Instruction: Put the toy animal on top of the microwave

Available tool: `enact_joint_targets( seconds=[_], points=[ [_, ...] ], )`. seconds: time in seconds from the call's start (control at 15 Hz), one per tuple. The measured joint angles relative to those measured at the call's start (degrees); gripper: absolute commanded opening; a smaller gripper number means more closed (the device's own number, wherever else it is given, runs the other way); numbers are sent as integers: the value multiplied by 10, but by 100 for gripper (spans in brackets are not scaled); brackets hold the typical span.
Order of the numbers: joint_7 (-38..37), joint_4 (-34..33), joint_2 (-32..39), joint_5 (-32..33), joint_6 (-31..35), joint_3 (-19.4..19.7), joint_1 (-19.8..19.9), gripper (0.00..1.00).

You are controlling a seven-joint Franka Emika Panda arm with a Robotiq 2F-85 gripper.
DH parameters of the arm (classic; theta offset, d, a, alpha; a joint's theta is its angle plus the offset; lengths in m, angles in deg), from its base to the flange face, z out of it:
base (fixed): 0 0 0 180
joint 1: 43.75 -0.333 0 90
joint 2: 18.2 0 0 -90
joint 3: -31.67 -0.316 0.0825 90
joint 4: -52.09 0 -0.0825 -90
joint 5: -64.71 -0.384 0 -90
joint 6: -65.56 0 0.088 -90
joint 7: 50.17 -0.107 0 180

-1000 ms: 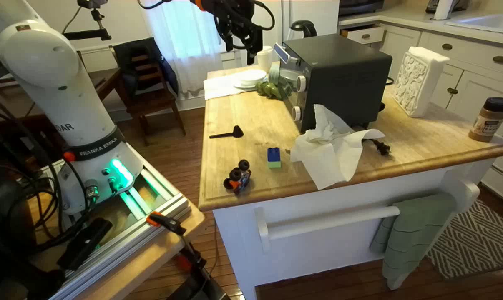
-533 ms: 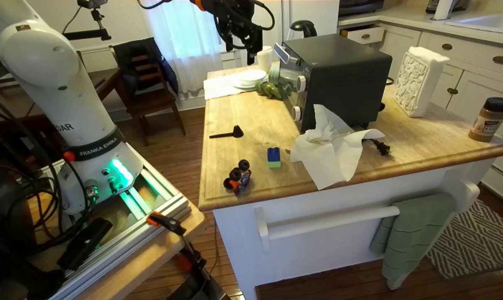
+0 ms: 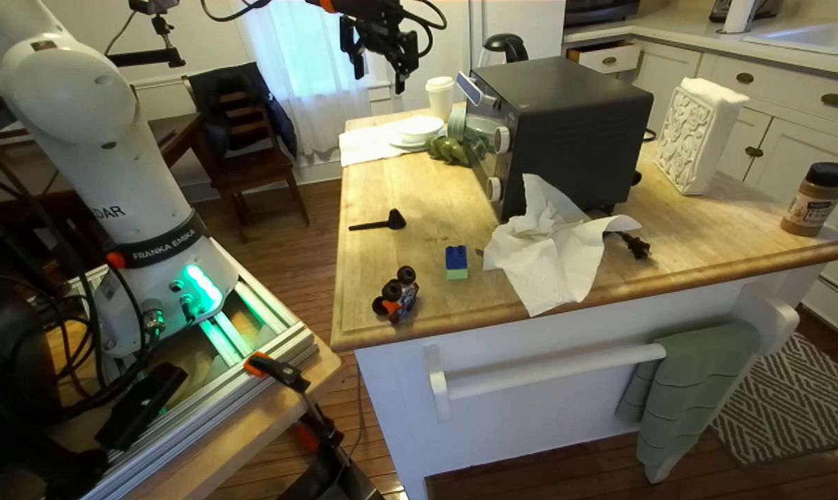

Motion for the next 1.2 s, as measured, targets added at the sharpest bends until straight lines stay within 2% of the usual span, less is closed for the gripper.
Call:
enact_joint_targets(
  seconds=[0.33,0.53,0.93,1.2],
  points=[
    [42,-10,25,-8,29,-82,-63,100],
    [70,-33,67,-1,52,-113,-73,100],
    [70,-31,64,-1,51,-115,-65,100],
    [35,-32,78,1,56,-120,-60,100]
  ],
)
